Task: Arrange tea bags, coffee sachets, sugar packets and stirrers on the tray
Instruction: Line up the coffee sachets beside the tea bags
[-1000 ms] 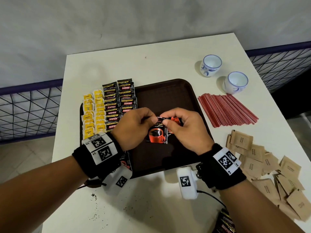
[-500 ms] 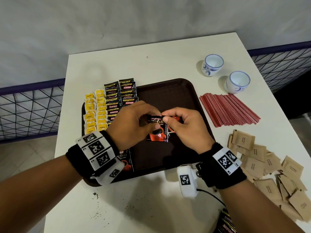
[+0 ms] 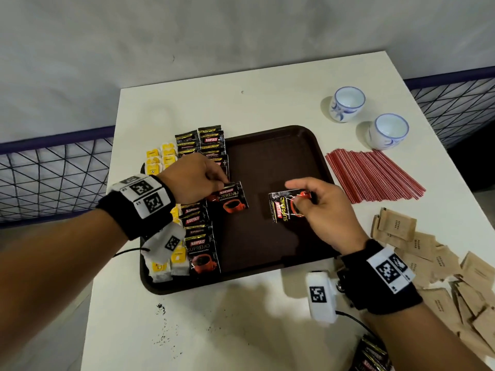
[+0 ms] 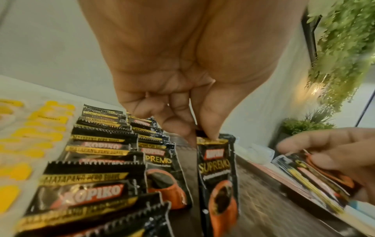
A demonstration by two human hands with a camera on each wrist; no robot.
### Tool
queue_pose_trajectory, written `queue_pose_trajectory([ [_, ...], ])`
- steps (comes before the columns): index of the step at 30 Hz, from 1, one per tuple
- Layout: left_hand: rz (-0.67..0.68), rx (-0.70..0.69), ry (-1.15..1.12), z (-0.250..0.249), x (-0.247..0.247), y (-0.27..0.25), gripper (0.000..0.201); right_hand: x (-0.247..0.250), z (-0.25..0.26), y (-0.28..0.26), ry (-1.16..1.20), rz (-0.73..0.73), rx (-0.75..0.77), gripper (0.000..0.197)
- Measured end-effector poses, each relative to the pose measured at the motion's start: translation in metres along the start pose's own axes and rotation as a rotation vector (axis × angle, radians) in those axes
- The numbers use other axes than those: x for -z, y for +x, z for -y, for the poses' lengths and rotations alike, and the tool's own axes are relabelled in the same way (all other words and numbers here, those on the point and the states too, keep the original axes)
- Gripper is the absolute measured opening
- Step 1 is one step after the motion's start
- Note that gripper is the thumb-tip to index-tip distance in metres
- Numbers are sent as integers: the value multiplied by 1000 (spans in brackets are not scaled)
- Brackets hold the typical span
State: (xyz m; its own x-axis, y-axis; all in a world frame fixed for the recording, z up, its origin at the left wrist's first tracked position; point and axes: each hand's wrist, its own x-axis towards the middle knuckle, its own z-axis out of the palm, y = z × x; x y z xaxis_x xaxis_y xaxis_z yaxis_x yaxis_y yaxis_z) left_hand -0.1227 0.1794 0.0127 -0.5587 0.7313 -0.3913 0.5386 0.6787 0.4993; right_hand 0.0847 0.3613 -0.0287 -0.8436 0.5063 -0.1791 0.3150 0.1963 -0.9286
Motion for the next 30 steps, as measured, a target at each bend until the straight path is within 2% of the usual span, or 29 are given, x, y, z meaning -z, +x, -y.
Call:
queue_pose_trajectory([
  [7, 106, -38, 134, -2, 4, 14, 15, 2, -20, -9, 73, -34, -107, 33],
  [13, 42, -17, 236, -3, 3, 17, 16, 0, -20, -13, 60, -13, -142, 28],
  [22, -33, 3, 255, 2, -3, 14, 22, -7, -15, -14, 111, 31, -175, 25],
  [30, -69, -9, 298, 13, -6, 16, 18, -17, -15, -9, 167, 14, -206, 16],
])
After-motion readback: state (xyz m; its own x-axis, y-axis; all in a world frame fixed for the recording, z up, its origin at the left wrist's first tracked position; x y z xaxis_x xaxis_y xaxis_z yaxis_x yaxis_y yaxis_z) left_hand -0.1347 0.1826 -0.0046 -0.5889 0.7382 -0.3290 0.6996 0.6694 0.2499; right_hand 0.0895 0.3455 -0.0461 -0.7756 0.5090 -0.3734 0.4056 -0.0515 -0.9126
